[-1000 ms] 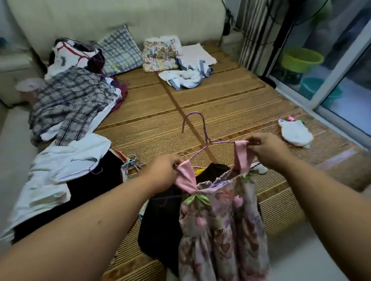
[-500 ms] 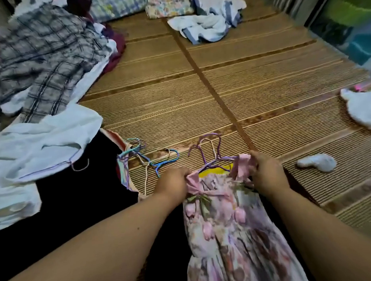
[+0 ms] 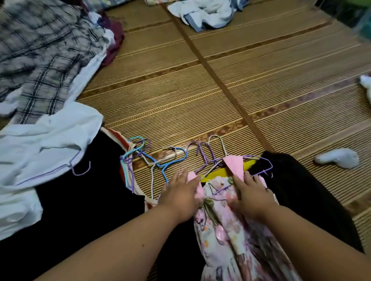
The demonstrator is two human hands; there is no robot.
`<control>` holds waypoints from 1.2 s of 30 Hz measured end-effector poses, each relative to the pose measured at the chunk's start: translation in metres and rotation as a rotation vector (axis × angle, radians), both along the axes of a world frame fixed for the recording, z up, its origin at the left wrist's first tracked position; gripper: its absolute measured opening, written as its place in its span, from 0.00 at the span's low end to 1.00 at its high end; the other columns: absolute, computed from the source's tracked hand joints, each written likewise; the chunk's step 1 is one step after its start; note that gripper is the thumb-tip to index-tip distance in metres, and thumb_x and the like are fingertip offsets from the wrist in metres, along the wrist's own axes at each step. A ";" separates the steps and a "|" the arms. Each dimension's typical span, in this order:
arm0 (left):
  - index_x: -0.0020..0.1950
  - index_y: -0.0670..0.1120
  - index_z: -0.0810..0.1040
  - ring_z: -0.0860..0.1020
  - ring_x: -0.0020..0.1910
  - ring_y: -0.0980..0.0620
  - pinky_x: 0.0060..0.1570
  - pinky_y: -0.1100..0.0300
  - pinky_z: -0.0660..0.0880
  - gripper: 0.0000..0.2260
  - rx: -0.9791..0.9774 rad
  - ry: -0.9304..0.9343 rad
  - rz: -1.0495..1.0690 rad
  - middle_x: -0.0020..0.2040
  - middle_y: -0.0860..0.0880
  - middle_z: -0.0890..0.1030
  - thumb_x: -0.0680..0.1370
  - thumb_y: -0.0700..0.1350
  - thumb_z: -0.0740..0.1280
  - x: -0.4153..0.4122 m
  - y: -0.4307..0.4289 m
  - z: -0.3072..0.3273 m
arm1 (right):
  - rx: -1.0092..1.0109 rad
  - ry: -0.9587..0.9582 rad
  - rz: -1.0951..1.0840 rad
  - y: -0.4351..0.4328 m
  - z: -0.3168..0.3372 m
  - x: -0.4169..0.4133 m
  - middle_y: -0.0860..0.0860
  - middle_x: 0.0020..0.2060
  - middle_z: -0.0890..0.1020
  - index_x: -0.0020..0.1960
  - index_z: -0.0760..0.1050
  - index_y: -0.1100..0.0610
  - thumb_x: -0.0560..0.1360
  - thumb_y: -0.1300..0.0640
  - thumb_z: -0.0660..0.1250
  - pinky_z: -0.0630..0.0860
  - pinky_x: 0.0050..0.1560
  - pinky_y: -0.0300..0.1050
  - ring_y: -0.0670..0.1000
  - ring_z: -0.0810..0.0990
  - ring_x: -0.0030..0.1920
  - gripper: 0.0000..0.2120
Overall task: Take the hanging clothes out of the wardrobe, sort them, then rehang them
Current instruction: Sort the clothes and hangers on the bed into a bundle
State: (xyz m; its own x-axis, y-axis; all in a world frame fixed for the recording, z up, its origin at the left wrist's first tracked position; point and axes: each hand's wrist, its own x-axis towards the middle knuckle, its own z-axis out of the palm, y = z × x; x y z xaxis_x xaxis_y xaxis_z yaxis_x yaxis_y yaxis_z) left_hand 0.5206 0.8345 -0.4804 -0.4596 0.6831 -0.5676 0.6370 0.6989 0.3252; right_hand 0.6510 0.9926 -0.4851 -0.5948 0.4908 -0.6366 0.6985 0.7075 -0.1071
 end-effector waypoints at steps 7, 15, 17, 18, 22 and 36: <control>0.75 0.59 0.57 0.51 0.76 0.45 0.73 0.46 0.55 0.29 0.011 0.049 0.134 0.78 0.49 0.51 0.76 0.57 0.63 0.021 -0.052 0.036 | -0.124 0.308 0.102 -0.045 0.051 -0.005 0.53 0.77 0.52 0.77 0.51 0.47 0.75 0.43 0.64 0.55 0.73 0.47 0.54 0.52 0.76 0.35; 0.75 0.61 0.54 0.50 0.76 0.45 0.72 0.48 0.56 0.29 -0.110 0.077 0.329 0.78 0.51 0.49 0.77 0.58 0.62 0.048 -0.132 0.057 | -0.279 0.329 0.308 -0.108 0.091 0.005 0.50 0.76 0.55 0.76 0.53 0.45 0.74 0.47 0.67 0.60 0.72 0.47 0.53 0.57 0.75 0.36; 0.76 0.59 0.54 0.50 0.76 0.45 0.72 0.48 0.57 0.29 -0.124 0.099 0.357 0.78 0.51 0.49 0.77 0.58 0.62 0.050 -0.146 0.057 | -0.282 0.313 0.294 -0.115 0.089 0.002 0.50 0.75 0.58 0.76 0.53 0.46 0.75 0.47 0.67 0.61 0.71 0.47 0.53 0.59 0.74 0.35; 0.76 0.59 0.54 0.51 0.76 0.45 0.72 0.49 0.57 0.29 -0.118 0.106 0.364 0.78 0.51 0.49 0.78 0.58 0.61 0.049 -0.152 0.057 | -0.287 0.315 0.269 -0.119 0.086 -0.001 0.50 0.75 0.61 0.76 0.54 0.47 0.75 0.48 0.67 0.62 0.71 0.47 0.53 0.61 0.73 0.35; 0.76 0.59 0.54 0.51 0.76 0.46 0.72 0.49 0.58 0.30 -0.100 0.106 0.354 0.78 0.51 0.50 0.77 0.58 0.62 0.039 -0.177 0.045 | -0.353 0.336 0.177 -0.148 0.068 -0.017 0.53 0.72 0.67 0.76 0.57 0.51 0.76 0.52 0.66 0.64 0.67 0.43 0.54 0.66 0.70 0.32; 0.76 0.59 0.52 0.49 0.77 0.47 0.73 0.50 0.54 0.27 -0.065 -0.062 0.152 0.78 0.51 0.47 0.80 0.55 0.59 -0.022 -0.286 -0.030 | -0.434 0.271 -0.267 -0.242 -0.055 -0.128 0.60 0.58 0.76 0.68 0.64 0.65 0.78 0.56 0.62 0.67 0.48 0.41 0.58 0.76 0.56 0.22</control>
State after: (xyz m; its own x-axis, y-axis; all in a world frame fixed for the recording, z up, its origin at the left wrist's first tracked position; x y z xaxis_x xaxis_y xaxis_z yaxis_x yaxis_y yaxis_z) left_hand 0.4991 0.5488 -0.5103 -0.5172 0.5693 -0.6391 0.5026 0.8064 0.3116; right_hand 0.5234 0.7509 -0.5401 -0.6557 0.3743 -0.6557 0.7543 0.3617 -0.5479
